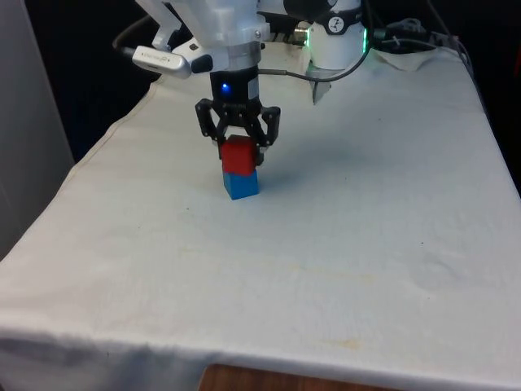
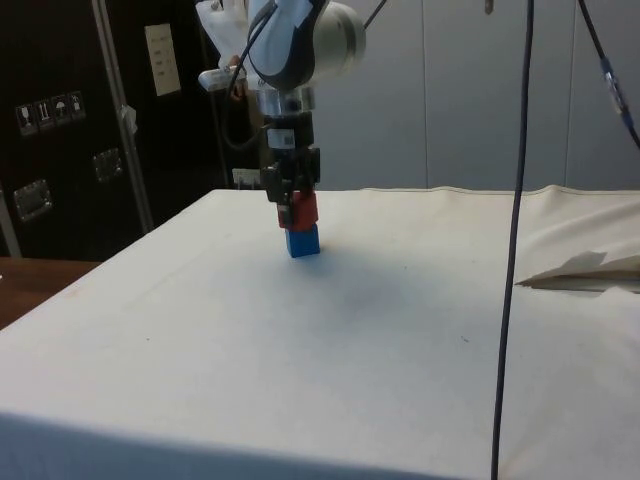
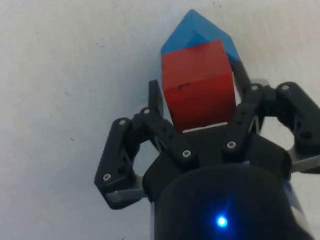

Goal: Stack the two cubes.

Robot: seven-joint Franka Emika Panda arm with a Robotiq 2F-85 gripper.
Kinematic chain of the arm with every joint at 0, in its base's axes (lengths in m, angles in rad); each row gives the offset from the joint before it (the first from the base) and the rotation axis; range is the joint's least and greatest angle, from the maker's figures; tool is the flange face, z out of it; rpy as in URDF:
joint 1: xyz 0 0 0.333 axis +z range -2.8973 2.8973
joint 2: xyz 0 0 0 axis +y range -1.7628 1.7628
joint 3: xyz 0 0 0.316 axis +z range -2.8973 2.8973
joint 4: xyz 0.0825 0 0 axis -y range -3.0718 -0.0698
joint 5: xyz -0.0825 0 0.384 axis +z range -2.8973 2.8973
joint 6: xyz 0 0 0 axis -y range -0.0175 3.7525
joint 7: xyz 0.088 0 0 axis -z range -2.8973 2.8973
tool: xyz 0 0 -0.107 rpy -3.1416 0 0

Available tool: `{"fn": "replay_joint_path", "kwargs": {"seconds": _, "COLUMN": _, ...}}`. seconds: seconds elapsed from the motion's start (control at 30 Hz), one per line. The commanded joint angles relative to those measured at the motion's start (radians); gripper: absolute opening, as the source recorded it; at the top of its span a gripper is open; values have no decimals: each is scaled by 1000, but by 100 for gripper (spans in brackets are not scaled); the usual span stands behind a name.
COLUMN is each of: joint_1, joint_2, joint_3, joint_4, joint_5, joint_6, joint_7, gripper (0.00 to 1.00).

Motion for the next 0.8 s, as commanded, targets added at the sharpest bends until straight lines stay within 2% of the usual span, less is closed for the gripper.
{"fn": "replay_joint_path", "kwargs": {"seconds": 0.0, "joint_1": -2, "joint_2": 4, "joint_3": 2, "joint_4": 5, "joint_5": 2, "joint_6": -2, "joint_7": -1, "gripper": 35}}
{"fn": "replay_joint_path", "kwargs": {"seconds": 0.07, "joint_1": -2, "joint_2": 4, "joint_3": 2, "joint_4": 5, "joint_5": 2, "joint_6": -1, "joint_7": -1, "gripper": 55}}
{"fn": "replay_joint_path", "kwargs": {"seconds": 0.1, "joint_1": -1, "joint_2": 4, "joint_3": 1, "joint_4": 5, "joint_5": 2, "joint_6": -1, "joint_7": -1, "gripper": 70}}
{"fn": "replay_joint_path", "kwargs": {"seconds": 0.13, "joint_1": 0, "joint_2": 0, "joint_3": 0, "joint_4": 0, "joint_5": 0, "joint_6": 0, "joint_7": 0, "gripper": 80}}
{"fn": "replay_joint_path", "kwargs": {"seconds": 0.17, "joint_1": -1, "joint_2": 5, "joint_3": 1, "joint_4": 5, "joint_5": 2, "joint_6": -1, "joint_7": -1, "gripper": 80}}
{"fn": "replay_joint_path", "kwargs": {"seconds": 0.2, "joint_1": -1, "joint_2": 5, "joint_3": 1, "joint_4": 5, "joint_5": 1, "joint_6": -1, "joint_7": -1, "gripper": 97}}
{"fn": "replay_joint_path", "kwargs": {"seconds": 0.43, "joint_1": -1, "joint_2": 5, "joint_3": 1, "joint_4": 5, "joint_5": 1, "joint_6": -1, "joint_7": -1, "gripper": 100}}
{"fn": "replay_joint_path", "kwargs": {"seconds": 0.63, "joint_1": 8, "joint_2": -20, "joint_3": -5, "joint_4": 21, "joint_5": -11, "joint_6": -32, "joint_7": 6, "gripper": 100}}
{"fn": "replay_joint_path", "kwargs": {"seconds": 0.7, "joint_1": 3, "joint_2": -14, "joint_3": 0, "joint_4": 23, "joint_5": -2, "joint_6": -23, "joint_7": 0, "gripper": 100}}
{"fn": "replay_joint_path", "kwargs": {"seconds": 0.77, "joint_1": 10, "joint_2": -30, "joint_3": -6, "joint_4": 31, "joint_5": -15, "joint_6": -50, "joint_7": 7, "gripper": 100}}
